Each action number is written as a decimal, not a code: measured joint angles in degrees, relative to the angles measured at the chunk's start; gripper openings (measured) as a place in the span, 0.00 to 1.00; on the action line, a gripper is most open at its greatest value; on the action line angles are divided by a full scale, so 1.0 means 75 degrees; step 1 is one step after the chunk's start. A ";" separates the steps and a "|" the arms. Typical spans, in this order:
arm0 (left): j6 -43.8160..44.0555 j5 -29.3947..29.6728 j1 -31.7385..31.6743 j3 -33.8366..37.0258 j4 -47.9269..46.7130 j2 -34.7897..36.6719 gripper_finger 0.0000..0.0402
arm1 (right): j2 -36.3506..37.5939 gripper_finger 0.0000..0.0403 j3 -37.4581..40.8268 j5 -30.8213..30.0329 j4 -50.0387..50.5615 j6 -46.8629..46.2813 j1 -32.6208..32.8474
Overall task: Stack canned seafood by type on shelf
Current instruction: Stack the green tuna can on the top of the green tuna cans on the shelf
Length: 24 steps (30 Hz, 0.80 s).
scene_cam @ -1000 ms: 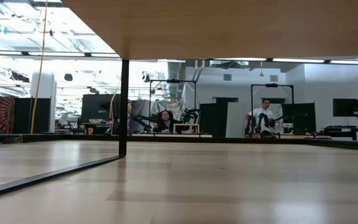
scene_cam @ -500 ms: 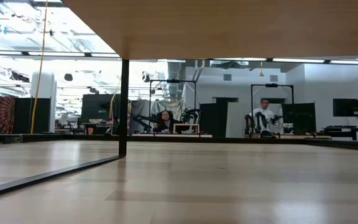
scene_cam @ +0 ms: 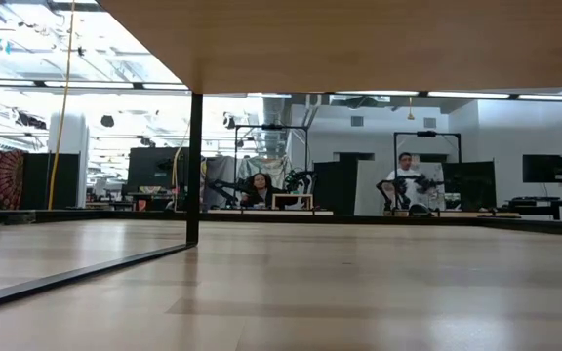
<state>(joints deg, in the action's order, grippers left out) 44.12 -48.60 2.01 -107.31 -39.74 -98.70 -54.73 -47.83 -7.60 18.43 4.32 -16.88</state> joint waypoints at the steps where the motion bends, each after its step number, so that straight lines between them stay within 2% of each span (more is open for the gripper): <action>1: 0.0024 0.0003 0.0016 0.0000 0.0005 0.0000 0.34 | -0.0007 0.73 0.0000 0.0000 -0.0066 0.0002 0.0000; 7: 0.0218 0.0117 0.0055 0.0000 0.0011 0.0012 0.35 | -0.0010 0.73 -0.0003 0.0003 -0.0136 0.0002 0.0000; 16: -0.0018 0.0499 0.0092 0.0000 -0.0030 0.0012 0.45 | -0.0010 0.73 -0.0003 0.0023 -0.0131 0.0002 0.0000; 24: -0.0179 0.0375 0.0280 0.0000 -0.0228 0.0012 0.49 | -0.0013 0.73 -0.0003 0.0023 -0.0196 0.0005 0.0000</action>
<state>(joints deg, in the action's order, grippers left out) 42.78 -45.79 4.11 -107.31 -41.46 -98.61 -54.83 -47.86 -7.42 16.96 4.36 -16.88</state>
